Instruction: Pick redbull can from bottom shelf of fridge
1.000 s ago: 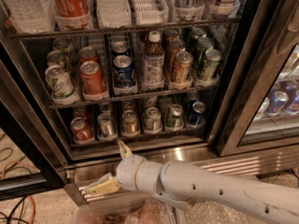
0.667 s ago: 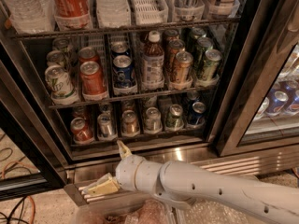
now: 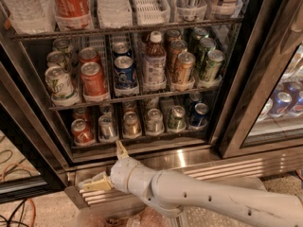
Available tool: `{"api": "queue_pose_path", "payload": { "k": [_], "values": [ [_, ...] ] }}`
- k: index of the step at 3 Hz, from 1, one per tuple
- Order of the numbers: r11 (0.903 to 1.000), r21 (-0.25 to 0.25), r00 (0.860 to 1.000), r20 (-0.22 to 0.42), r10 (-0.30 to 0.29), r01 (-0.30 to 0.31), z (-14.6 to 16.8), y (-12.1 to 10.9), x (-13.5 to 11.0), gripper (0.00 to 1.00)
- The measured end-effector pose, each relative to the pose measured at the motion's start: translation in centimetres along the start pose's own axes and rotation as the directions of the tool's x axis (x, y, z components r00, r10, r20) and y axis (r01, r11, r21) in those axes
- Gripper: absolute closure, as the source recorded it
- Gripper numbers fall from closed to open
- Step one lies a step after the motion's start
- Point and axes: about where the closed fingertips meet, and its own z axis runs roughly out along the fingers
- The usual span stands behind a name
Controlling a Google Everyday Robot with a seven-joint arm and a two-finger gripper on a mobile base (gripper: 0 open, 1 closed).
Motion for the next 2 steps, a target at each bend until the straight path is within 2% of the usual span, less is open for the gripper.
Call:
{"api": "queue_pose_path", "payload": {
  "k": [1, 2],
  "values": [
    [0.9956, 0.091, 0.998, 0.047, -0.030, 0.026, 1.6, -1.3, 0.4, 0.00],
    [0.9799, 0.185, 0.994, 0.067, -0.088, 0.075, 2.7, -2.4, 1.0, 0.00]
  ]
}}
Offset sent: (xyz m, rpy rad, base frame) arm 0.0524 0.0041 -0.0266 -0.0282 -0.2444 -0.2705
